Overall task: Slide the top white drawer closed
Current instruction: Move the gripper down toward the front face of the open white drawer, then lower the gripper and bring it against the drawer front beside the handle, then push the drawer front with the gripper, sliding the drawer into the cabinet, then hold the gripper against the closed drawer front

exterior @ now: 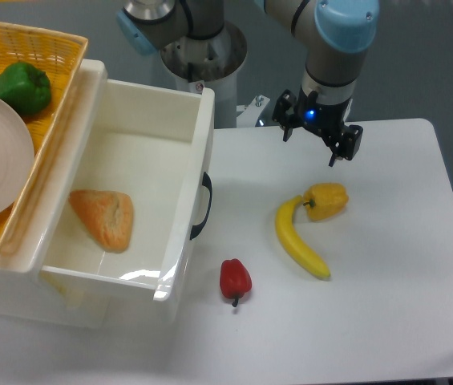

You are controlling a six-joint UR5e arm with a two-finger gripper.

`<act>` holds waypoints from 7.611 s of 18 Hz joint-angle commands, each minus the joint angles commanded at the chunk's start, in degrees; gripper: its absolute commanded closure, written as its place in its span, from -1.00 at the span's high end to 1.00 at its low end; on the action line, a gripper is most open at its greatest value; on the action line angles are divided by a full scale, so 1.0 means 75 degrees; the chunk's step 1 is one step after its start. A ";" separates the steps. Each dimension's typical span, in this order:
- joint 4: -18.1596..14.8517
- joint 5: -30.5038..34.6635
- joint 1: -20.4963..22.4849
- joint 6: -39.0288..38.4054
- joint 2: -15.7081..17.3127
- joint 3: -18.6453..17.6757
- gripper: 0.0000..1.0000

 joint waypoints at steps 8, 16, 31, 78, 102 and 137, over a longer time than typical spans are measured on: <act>0.0527 -0.0023 -0.0047 -0.1898 -0.0211 -0.0198 1.00; 0.0656 -0.0047 -0.0819 -0.3280 -0.1100 -0.0176 1.00; 0.0926 -0.1440 -0.1078 -0.3868 -0.2051 0.0059 1.00; 0.0867 -0.2004 -0.1910 -0.4091 -0.2028 0.0047 1.00; 0.0938 -0.1945 -0.2965 -0.4044 -0.1805 0.0047 1.00; 0.0937 -0.2203 -0.3375 -0.4337 -0.1735 0.0036 1.00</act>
